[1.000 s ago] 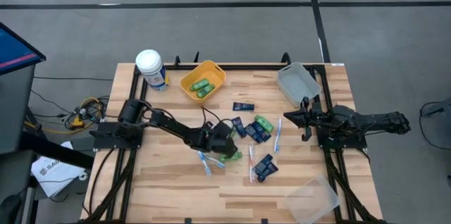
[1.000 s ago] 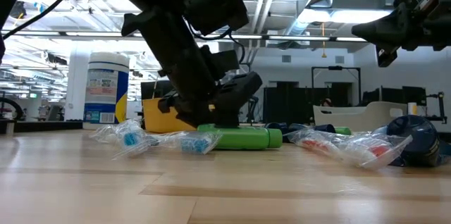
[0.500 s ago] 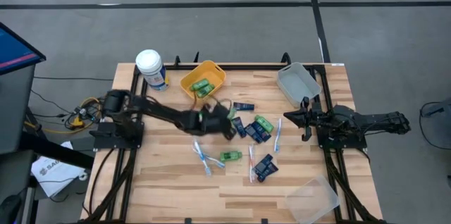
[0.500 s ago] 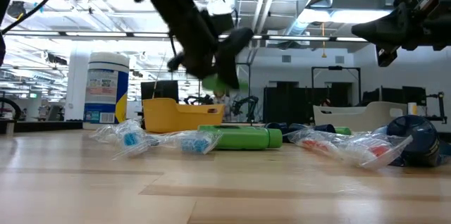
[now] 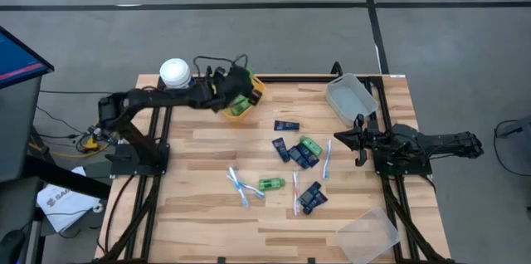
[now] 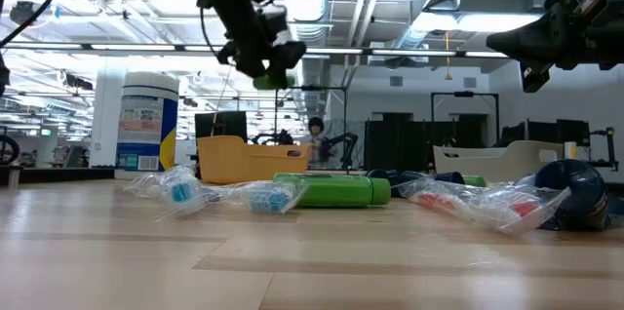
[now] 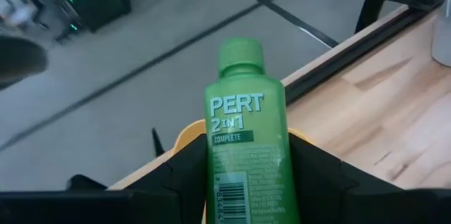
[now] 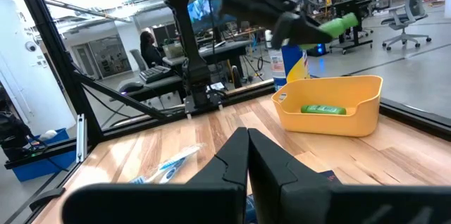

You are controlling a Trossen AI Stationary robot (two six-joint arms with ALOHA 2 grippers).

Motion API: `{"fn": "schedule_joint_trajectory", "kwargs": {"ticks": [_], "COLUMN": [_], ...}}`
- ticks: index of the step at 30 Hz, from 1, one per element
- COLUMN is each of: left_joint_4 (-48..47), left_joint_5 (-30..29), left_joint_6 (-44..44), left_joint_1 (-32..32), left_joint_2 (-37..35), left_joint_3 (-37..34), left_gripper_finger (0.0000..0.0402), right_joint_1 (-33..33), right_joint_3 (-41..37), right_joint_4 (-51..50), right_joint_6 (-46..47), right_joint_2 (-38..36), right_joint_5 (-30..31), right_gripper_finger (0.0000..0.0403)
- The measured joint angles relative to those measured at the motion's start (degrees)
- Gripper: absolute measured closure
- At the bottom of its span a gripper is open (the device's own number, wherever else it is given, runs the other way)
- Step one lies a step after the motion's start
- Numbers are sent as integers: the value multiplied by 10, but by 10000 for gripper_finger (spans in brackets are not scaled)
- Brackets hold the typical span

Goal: Pick & Place Travel size toiletries
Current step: Put the green shampoo into the yellow bin

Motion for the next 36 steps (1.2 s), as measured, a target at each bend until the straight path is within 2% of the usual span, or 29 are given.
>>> {"fn": "schedule_joint_trajectory", "kwargs": {"ticks": [3, 6, 13, 24, 29, 33, 36], "left_joint_4": [-3, -1, 4, 42, 50, 58, 54], "left_joint_5": [61, 92, 96, 106, 105, 108, 139], "left_joint_6": [-10, -40, -42, -25, 0, 36, 41], "left_joint_1": [30, 37, 34, 35, 35, 35, 35], "left_joint_2": [17, 32, 71, 123, 125, 116, 92], "left_joint_3": [-4, -17, -48, -51, -51, -51, -51], "left_gripper_finger": [243, 243, 243, 231, 203, 160, 125], "right_joint_1": [0, 0, 0, 0, 0, 0, 0], "right_joint_3": [0, 0, 0, 0, 0, 0, 0], "right_joint_4": [0, 0, -2, -2, -2, -2, -2], "right_joint_6": [0, 0, -1, -20, -20, -20, -20], "right_joint_2": [0, 0, 0, 0, 0, 0, 0], "right_joint_5": [0, 0, 0, 0, 0, 0, 0], "right_gripper_finger": [403, 403, 403, 403, 403, 403, 403]}}
